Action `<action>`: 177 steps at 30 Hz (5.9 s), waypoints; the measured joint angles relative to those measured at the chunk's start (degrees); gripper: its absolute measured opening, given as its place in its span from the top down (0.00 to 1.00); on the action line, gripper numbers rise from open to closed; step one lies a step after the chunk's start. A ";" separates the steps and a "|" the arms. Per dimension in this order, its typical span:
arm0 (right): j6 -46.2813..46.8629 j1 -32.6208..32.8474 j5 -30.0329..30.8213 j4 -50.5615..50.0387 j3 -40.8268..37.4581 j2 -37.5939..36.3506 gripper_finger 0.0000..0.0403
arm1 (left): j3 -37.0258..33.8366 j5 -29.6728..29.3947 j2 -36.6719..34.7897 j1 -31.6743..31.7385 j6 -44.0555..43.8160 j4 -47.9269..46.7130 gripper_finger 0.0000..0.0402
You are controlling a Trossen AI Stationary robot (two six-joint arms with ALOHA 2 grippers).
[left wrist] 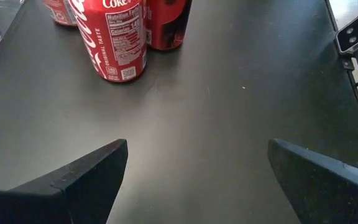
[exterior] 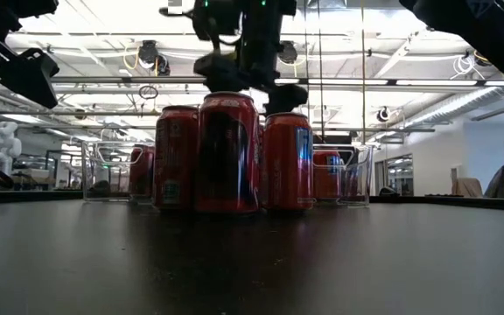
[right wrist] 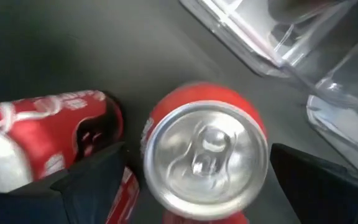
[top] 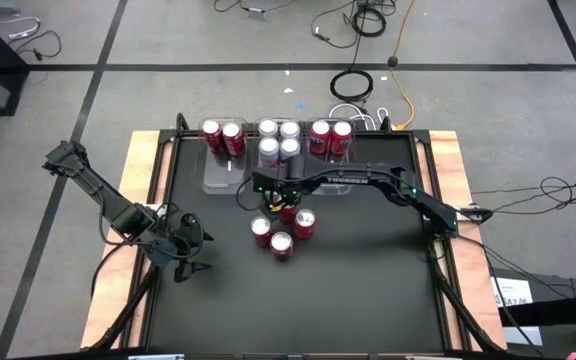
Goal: Sort soda cans
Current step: Put the top orange soda can into the right transparent bin, then put the orange soda can into the right transparent bin
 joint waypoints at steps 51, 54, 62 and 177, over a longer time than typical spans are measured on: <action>4.05 -11.49 10.49 -13.70 -0.55 -20.98 0.26 | 0.00 0.02 0.00 -0.02 -0.02 0.08 0.01; 1.17 -14.86 8.87 -13.97 -5.88 -20.76 0.26 | 0.00 0.02 0.00 -0.02 -0.02 0.11 0.01; -4.44 -22.04 4.43 -2.79 -22.99 -22.87 0.25 | 0.00 0.02 0.01 0.00 -0.02 0.15 0.01; 22.06 11.66 10.29 0.22 -17.63 -18.75 0.03 | 0.01 -4.63 0.01 -0.02 -0.04 0.16 0.01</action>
